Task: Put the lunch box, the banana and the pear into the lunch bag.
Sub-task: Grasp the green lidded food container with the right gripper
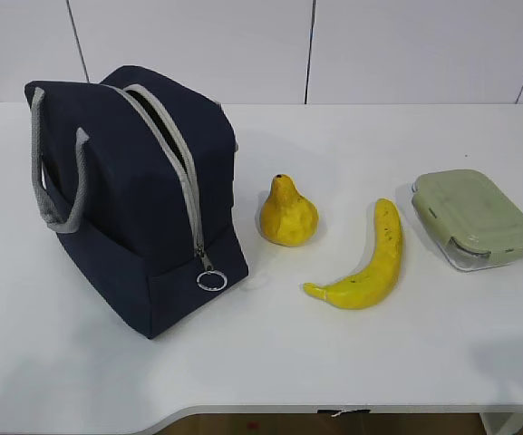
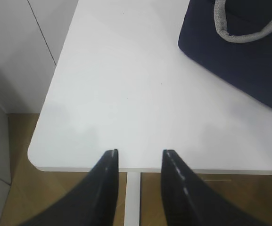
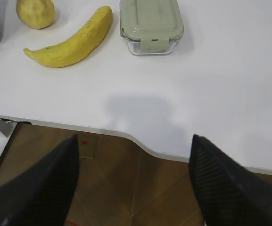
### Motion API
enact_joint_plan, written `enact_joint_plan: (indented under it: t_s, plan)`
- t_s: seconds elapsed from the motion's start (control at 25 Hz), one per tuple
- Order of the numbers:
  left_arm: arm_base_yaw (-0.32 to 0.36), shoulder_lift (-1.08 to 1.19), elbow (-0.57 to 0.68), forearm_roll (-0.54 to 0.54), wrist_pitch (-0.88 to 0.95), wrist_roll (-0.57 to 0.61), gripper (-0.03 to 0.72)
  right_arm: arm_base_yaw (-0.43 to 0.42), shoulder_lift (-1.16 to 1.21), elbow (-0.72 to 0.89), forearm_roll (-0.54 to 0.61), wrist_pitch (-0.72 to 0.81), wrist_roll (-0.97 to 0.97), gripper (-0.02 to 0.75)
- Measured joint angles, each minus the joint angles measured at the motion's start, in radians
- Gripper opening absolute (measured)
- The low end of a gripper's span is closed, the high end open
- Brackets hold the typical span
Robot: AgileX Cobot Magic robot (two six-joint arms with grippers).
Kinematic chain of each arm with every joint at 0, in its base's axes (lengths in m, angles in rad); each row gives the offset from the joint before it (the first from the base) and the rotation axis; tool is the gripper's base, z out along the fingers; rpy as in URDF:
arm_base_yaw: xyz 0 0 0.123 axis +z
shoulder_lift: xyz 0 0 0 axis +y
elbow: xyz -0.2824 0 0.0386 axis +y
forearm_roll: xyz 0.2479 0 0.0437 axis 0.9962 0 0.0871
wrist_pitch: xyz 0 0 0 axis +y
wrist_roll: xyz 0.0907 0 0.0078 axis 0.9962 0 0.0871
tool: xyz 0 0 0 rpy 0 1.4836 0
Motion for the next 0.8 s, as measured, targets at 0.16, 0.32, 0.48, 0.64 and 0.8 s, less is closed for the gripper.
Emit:
enact_joint_plan:
  t_s: [0.16, 0.32, 0.48, 0.64, 0.8]
  plan:
    - [0.000, 0.000, 0.000, 0.000, 0.000, 0.000, 0.237, 0.000, 0.000, 0.000, 0.000, 0.000, 0.000, 0.577]
    - [0.000, 0.000, 0.000, 0.000, 0.000, 0.000, 0.237, 0.000, 0.000, 0.000, 0.000, 0.000, 0.000, 0.577]
    - [0.000, 0.000, 0.000, 0.000, 0.000, 0.000, 0.237, 0.000, 0.000, 0.000, 0.000, 0.000, 0.000, 0.577]
    - [0.000, 0.000, 0.000, 0.000, 0.000, 0.000, 0.237, 0.000, 0.000, 0.000, 0.000, 0.000, 0.000, 0.577]
    - [0.000, 0.000, 0.000, 0.000, 0.000, 0.000, 0.237, 0.000, 0.000, 0.000, 0.000, 0.000, 0.000, 0.577]
